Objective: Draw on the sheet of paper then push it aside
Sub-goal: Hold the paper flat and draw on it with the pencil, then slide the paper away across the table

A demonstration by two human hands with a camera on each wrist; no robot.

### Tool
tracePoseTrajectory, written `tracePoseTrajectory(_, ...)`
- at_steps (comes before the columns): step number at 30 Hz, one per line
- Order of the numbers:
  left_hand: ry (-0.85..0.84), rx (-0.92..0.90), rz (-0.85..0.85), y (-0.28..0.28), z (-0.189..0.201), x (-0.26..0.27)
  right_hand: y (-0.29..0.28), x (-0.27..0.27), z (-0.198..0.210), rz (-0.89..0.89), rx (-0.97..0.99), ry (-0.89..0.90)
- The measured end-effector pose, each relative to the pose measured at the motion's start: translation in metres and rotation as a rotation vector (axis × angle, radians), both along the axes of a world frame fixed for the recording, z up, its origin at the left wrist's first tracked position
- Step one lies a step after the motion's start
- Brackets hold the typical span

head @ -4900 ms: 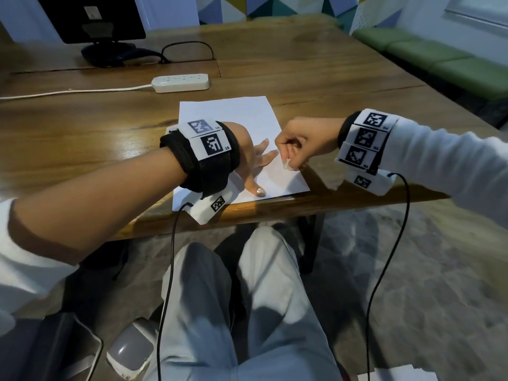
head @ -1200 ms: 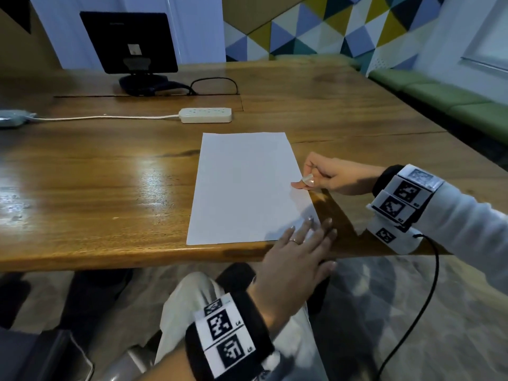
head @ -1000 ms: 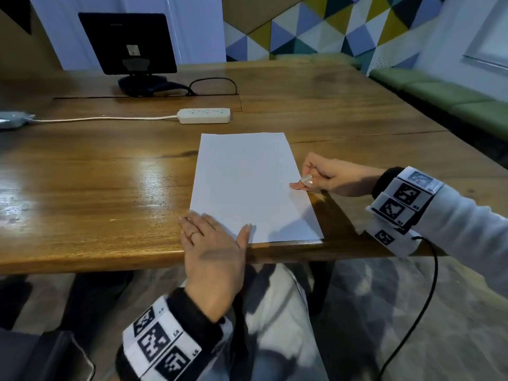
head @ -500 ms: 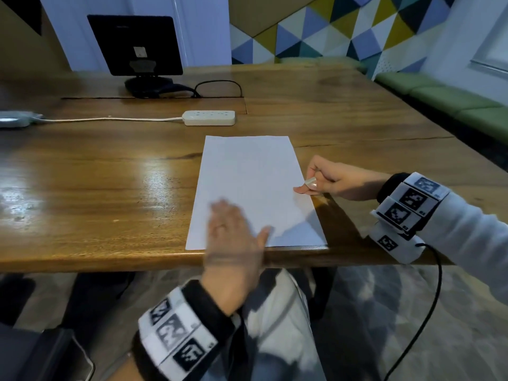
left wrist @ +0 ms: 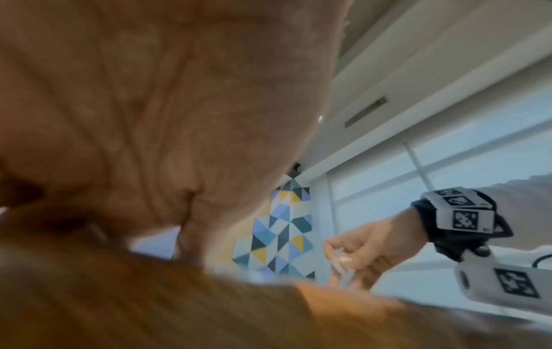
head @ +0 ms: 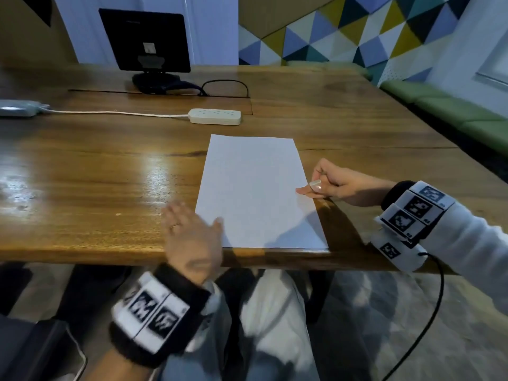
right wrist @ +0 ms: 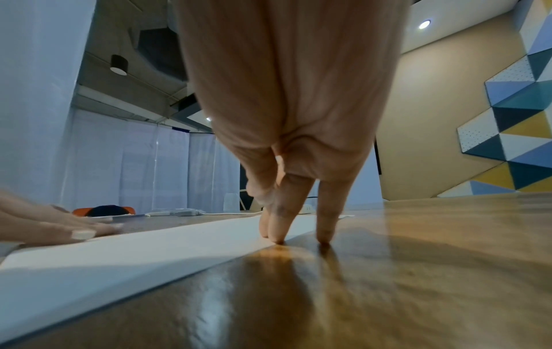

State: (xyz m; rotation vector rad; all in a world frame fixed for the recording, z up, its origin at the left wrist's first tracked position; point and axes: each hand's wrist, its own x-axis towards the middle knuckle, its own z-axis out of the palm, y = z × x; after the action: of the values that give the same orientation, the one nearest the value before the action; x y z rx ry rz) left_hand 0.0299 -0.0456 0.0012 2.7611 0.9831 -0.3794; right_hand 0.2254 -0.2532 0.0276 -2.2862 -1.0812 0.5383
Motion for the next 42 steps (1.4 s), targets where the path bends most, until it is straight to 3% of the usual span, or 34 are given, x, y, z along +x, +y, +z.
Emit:
tracePoseTrajectory(2,0.025,0.046,-0.019,0.017,0.013,-0.018,0.003,-0.001,0.003,-0.035,-0.055,-0.132)
tracePoseTrajectory(6,-0.112,0.065,-0.407,0.028,0.035,-0.002,0.023,-0.013,0.020,-0.010,-0.028,-0.213)
tracePoseTrajectory(11,0.056,0.025,-0.903,0.032,0.033,0.052,0.062,-0.009,0.026,-0.014,0.004,-0.211)
tracePoseTrajectory(15,0.134,-0.089,-1.067,0.009,0.017,0.060,0.079,-0.005,0.018,-0.126,-0.003,-0.149)
tracePoseTrajectory(18,0.106,-0.104,-0.961,0.002,0.007,0.055,0.080,-0.003,0.017,-0.123,-0.062,-0.193)
tracePoseTrajectory(22,0.119,0.039,-0.235,0.018,0.006,0.045,0.070,-0.003,0.015,-0.080,-0.095,-0.161)
tracePoseTrajectory(23,0.117,0.068,-0.159,0.018,0.007,0.043,0.069,-0.002,0.013,-0.072,-0.087,-0.166)
tracePoseTrajectory(25,-0.012,0.133,-0.303,0.008,0.009,0.040,0.069,-0.001,0.013,-0.062,-0.071,-0.178)
tracePoseTrajectory(27,-0.152,0.091,-0.728,-0.007,0.009,0.041,0.072,-0.002,0.015,-0.055,-0.076,-0.169)
tracePoseTrajectory(29,-0.155,0.007,-1.060,-0.018,0.005,0.045,0.072,-0.002,0.016,-0.048,-0.105,-0.178)
tracePoseTrajectory(30,-0.116,-0.016,-1.077,-0.018,0.001,0.047,0.070,-0.002,0.016,-0.049,-0.120,-0.184)
tracePoseTrajectory(31,-0.101,-0.023,-0.985,-0.014,-0.004,0.049,0.068,-0.002,0.016,-0.054,-0.129,-0.181)
tracePoseTrajectory(35,-0.042,0.075,-0.149,0.017,-0.006,0.033,0.051,-0.005,0.014,-0.137,-0.071,-0.177)
tracePoseTrajectory(36,-0.034,0.107,-0.087,0.024,-0.005,0.025,0.046,-0.004,0.012,-0.200,-0.044,-0.204)
tracePoseTrajectory(38,-0.094,0.100,-0.152,0.025,-0.006,0.006,0.041,-0.005,0.010,-0.350,-0.007,-0.215)
tracePoseTrajectory(42,-0.157,0.042,-0.320,0.010,-0.012,-0.008,0.051,-0.013,0.008,-0.529,0.010,0.003)
